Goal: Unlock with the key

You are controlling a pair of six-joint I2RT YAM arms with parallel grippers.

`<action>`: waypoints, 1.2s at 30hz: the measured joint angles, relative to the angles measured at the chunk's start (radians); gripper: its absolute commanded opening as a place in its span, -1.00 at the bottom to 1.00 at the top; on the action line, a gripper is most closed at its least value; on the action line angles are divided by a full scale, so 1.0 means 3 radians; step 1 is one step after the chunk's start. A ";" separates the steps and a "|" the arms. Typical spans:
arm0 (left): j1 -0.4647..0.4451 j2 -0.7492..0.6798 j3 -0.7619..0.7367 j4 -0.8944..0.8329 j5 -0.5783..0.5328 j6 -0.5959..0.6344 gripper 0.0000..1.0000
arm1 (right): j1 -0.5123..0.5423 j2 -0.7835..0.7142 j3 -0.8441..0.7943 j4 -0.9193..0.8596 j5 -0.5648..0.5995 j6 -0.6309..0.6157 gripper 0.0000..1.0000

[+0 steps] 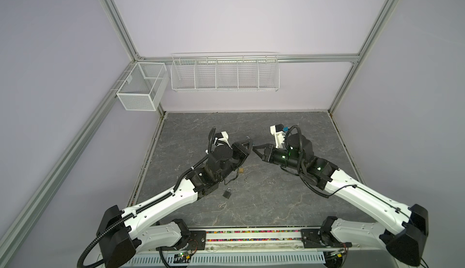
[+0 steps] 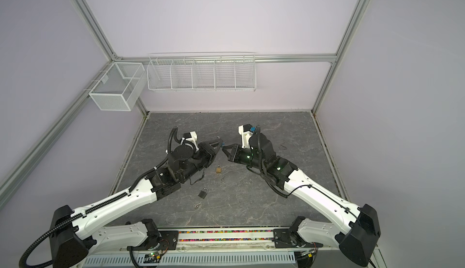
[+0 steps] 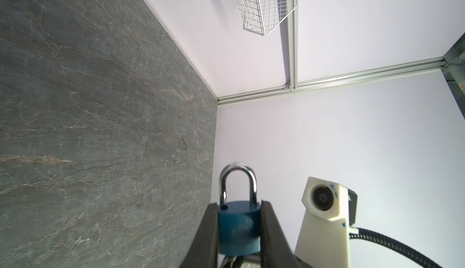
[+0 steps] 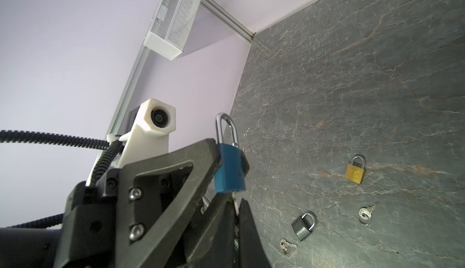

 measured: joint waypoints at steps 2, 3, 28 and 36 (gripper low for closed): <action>0.0000 0.0000 0.0003 -0.0013 0.0022 0.0038 -1.00 | 0.0000 -0.0010 0.0006 -0.0047 0.0011 -0.0067 -0.87; 0.0000 0.0001 0.0010 -0.0027 0.0031 0.0065 -1.00 | 0.0001 -0.0013 0.0011 -0.0071 0.0020 -0.0103 -0.85; -0.0047 -0.0140 0.0411 -0.0797 -0.0141 0.1793 -1.00 | -0.0024 -0.0355 0.0872 -0.1769 0.0534 -0.1308 0.71; -0.0423 -0.0207 -0.0033 -0.0362 -0.0256 0.2895 -1.00 | -0.0025 0.0022 0.1353 -0.2427 0.0505 -0.1514 0.78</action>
